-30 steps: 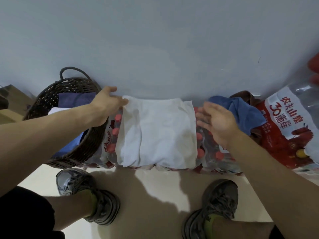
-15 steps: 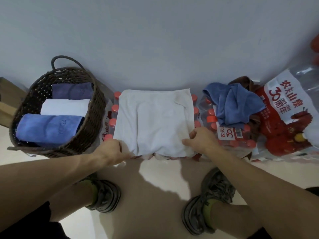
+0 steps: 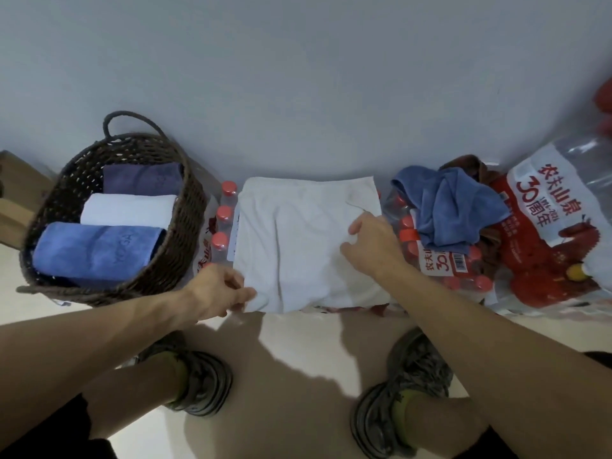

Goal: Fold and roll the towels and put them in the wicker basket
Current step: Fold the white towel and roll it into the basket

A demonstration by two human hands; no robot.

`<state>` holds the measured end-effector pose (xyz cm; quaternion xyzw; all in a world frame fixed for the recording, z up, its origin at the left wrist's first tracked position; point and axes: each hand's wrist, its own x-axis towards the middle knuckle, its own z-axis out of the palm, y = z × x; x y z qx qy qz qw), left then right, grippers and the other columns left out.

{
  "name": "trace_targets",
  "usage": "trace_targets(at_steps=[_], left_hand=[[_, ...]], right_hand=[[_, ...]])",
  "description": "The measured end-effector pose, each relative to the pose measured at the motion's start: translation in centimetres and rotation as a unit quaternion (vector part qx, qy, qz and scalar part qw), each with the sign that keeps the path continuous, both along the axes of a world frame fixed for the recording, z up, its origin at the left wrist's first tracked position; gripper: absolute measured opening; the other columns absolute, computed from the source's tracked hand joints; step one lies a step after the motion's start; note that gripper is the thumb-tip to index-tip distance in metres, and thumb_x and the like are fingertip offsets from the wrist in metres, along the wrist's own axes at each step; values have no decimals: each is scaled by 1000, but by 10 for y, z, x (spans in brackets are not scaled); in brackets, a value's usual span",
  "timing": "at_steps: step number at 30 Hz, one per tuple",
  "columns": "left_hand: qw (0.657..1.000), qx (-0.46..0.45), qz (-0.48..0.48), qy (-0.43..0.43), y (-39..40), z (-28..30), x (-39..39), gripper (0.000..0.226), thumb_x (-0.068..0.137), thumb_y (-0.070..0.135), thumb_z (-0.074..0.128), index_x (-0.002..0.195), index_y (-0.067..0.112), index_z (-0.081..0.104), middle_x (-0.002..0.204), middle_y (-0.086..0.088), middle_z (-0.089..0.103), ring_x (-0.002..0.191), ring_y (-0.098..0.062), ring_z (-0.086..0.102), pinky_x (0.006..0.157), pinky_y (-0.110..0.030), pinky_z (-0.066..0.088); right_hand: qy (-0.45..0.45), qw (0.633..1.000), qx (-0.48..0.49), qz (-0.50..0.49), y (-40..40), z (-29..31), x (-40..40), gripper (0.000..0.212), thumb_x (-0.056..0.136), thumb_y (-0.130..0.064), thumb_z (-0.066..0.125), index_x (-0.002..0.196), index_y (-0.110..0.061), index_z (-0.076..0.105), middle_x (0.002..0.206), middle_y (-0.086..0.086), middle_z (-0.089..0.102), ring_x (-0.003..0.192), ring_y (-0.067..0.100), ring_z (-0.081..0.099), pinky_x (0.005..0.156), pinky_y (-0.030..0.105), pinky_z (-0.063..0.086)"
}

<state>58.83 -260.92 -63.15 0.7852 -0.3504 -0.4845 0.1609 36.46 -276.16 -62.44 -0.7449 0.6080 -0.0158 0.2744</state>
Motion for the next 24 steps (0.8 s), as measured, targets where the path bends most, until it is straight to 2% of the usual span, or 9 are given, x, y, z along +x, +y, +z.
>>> trace_targets(at_steps=[3, 6, 9, 12, 14, 16, 19, 22, 24], left_hand=[[998, 22, 44, 41, 11, 6, 4, 15, 88, 7, 70, 95, -1, 61, 65, -11, 63, 53, -16, 57, 46, -22, 44], [998, 42, 17, 42, 23, 6, 12, 17, 91, 11, 68, 93, -6, 66, 69, -12, 62, 60, -18, 56, 53, -26, 45], [997, 45, 17, 55, 30, 3, 17, 21, 92, 18, 67, 90, -3, 69, 68, -9, 63, 60, -16, 54, 59, -27, 45], [997, 43, 16, 60, 27, 0, 22, 24, 88, 24, 72, 85, 0, 70, 64, -5, 63, 56, -11, 53, 53, -20, 44], [997, 38, 22, 61, 24, -3, 25, 21, 86, 22, 74, 81, 2, 72, 65, -5, 64, 58, -13, 53, 50, -16, 42], [996, 36, 35, 75, 23, -7, 25, 19, 87, 18, 73, 80, 1, 73, 66, -8, 65, 58, -14, 53, 47, -14, 41], [996, 21, 53, 73, 25, -10, 22, 21, 88, 20, 72, 84, -1, 73, 68, -5, 65, 54, -6, 54, 48, -8, 40], [997, 0, 56, 57, 23, -6, 21, 23, 88, 28, 71, 86, 5, 74, 83, -5, 70, 74, -9, 59, 59, -6, 41], [995, -4, 36, 89, 20, -2, 22, 30, 87, 28, 71, 89, -1, 69, 83, -4, 63, 77, -11, 56, 69, -13, 43]], right_hand=[[-31, 995, 20, 96, -13, 10, 49, 19, 85, -18, 65, 101, -9, 66, 113, 6, 61, 107, 23, 57, 83, 26, 43], [-31, 986, 26, 160, -25, 14, 93, 7, 88, -17, 58, 92, -20, 63, 114, 0, 66, 108, 20, 60, 84, 25, 46], [-50, 977, 25, 205, -31, 8, 133, 18, 92, -21, 58, 110, -19, 62, 124, 1, 62, 115, 21, 57, 92, 26, 44], [-30, 966, 17, 255, -37, -3, 168, 40, 96, -30, 57, 134, -17, 53, 138, 6, 51, 126, 26, 50, 106, 37, 41], [7, 963, 6, 268, -44, -11, 181, 45, 95, -33, 58, 136, -17, 50, 139, 10, 42, 127, 30, 46, 107, 43, 40], [28, 963, 9, 268, -50, -20, 186, 37, 92, -34, 63, 125, -18, 56, 134, 11, 41, 122, 31, 46, 104, 43, 42], [-4, 968, 24, 250, -61, -24, 190, 21, 87, -36, 69, 100, -23, 59, 123, 9, 55, 115, 30, 53, 100, 42, 46], [-82, 972, 35, 220, -79, -22, 189, 18, 87, -34, 71, 93, -20, 60, 102, 1, 64, 98, 23, 60, 93, 38, 49], [-119, 973, 27, 196, -92, -22, 189, 18, 86, -31, 71, 90, -19, 58, 91, -3, 60, 87, 20, 58, 83, 32, 49]])
